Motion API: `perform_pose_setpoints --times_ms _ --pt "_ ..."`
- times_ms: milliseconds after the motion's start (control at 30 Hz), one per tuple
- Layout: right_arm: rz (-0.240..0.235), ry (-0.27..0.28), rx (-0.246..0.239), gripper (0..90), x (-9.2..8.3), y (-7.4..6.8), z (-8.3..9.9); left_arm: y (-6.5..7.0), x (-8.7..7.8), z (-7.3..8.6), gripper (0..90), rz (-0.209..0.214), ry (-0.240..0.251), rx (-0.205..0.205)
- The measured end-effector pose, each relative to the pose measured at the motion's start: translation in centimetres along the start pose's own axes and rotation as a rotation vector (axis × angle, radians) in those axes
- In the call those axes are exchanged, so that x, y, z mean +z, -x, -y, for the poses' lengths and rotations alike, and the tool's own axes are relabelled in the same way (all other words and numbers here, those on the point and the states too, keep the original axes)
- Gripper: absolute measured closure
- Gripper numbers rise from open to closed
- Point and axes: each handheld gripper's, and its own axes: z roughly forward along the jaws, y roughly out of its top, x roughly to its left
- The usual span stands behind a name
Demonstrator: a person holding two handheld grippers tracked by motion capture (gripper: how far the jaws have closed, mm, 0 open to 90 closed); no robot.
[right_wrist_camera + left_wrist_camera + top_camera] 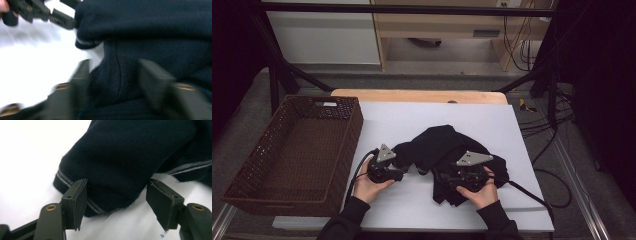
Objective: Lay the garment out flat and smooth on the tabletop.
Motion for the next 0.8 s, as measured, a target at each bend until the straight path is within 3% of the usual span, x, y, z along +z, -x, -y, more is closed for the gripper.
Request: perform_pose_setpoints --times_ms 67,100,233,367,433,533,633,733,800 --pt "-0.006 -0.015 -0.015 82.0 -0.5 0.2 -0.1 -0.1 0.0 0.0 35.4 -0.01 0.006 0.002" --pt "-0.005 -0.013 -0.009 84.4 -0.8 0.3 -0.2 -0.1 0.0 0.0 35.6 -0.014 0.011 0.003" --pt "0.03 0.051 0.009 85.7 -3.5 1.3 -0.8 0.0 -0.1 -0.1 36.0 -0.028 0.03 0.017" --pt "0.087 0.182 0.055 85.8 -7.2 2.8 -1.1 0.1 0.1 -0.2 37.8 -0.025 0.039 0.022" --pt "0.117 0.217 0.07 85.8 -8.6 3.6 -0.9 0.2 0.4 -0.1 39.5 -0.013 0.026 0.023" --pt "0.185 0.178 0.08 85.5 -8.8 4.7 -0.3 0.4 0.9 0.0 43.2 -0.01 -0.004 0.037" --pt "0.251 0.099 0.075 84.9 -7.5 5.8 0.8 0.4 1.3 0.1 49.0 -0.002 -0.031 0.041" --pt "0.28 0.037 0.068 81.9 -6.5 6.5 1.7 0.3 1.6 0.2 54.9 -0.006 -0.045 0.052" --pt "0.27 0.03 0.066 72.2 -6.3 6.8 1.9 0.4 1.6 0.2 58.9 -0.014 -0.052 0.067"
